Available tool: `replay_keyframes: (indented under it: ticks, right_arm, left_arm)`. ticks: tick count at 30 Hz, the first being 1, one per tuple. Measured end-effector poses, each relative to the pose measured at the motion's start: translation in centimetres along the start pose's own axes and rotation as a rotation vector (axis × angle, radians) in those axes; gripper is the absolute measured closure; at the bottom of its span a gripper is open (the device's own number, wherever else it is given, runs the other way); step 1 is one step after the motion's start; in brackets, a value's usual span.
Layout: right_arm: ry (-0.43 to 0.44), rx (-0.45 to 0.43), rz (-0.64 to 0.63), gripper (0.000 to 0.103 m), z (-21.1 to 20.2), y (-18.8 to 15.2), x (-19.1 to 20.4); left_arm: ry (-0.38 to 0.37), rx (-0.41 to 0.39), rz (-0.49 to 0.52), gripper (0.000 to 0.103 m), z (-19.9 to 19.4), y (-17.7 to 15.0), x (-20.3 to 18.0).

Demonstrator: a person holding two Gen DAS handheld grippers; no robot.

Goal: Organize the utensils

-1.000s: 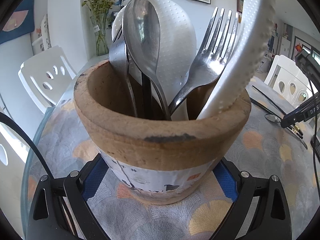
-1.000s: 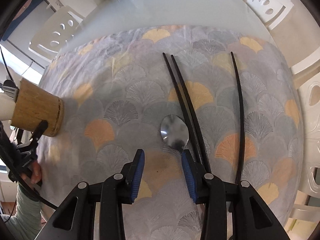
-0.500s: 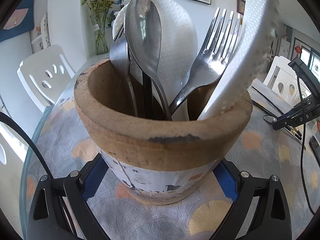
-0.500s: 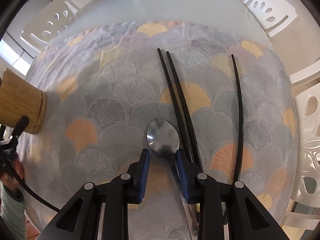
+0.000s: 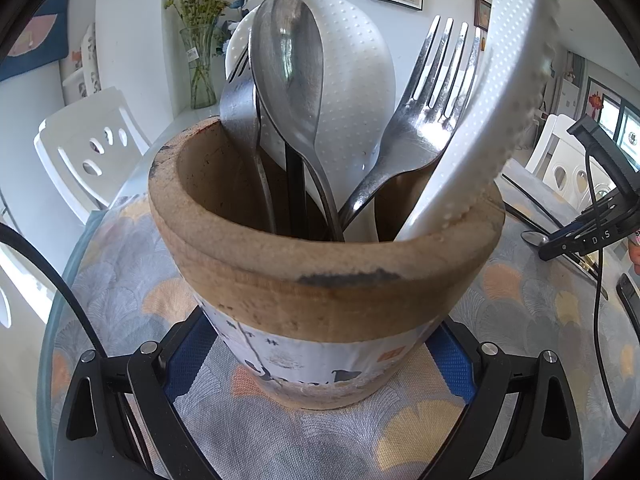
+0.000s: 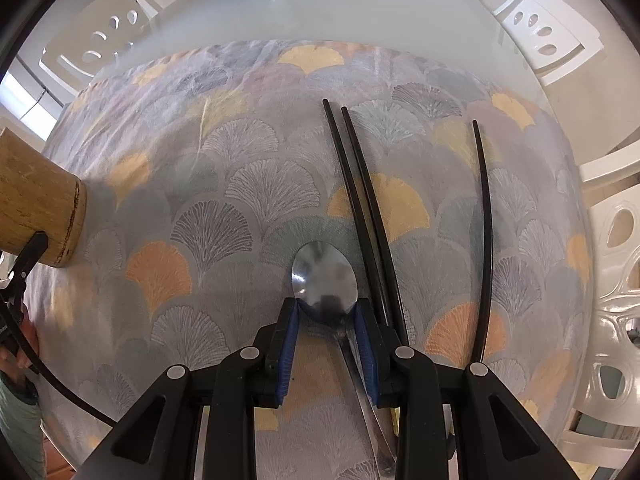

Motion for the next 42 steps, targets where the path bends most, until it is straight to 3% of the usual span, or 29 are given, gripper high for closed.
replay_keyframes:
  ticks: [18,23,34,42]
  right_arm:
    - [0.000,-0.025,-0.021,0.066,0.8,1.0,0.4]
    - [-0.001,-0.055,-0.028,0.071,0.6,1.1,1.1]
    - [-0.014,-0.093,-0.037,0.071,0.2,0.4,1.8]
    - [0.025,-0.143,-0.045,0.071,-2.0,0.1,2.4]
  left_arm:
    - [-0.004,-0.002,-0.003,0.007,0.0,0.0,0.1]
    - [-0.008,0.000,-0.007,0.007,0.0,0.0,0.2]
    - [-0.012,0.003,-0.010,0.006,0.1,0.0,0.4]
    - [-0.018,0.009,-0.010,0.006,0.2,-0.1,0.1]
Point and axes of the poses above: each gripper's, at about its wrist camera, not at the fingertips, and z roughly the way its jaws point, x to its left, y to its top, the point moved 9 cm from there along z, roughly the way its jaws point, and after that the axes turned 8 degrees about -x, right-handed, at the moved point
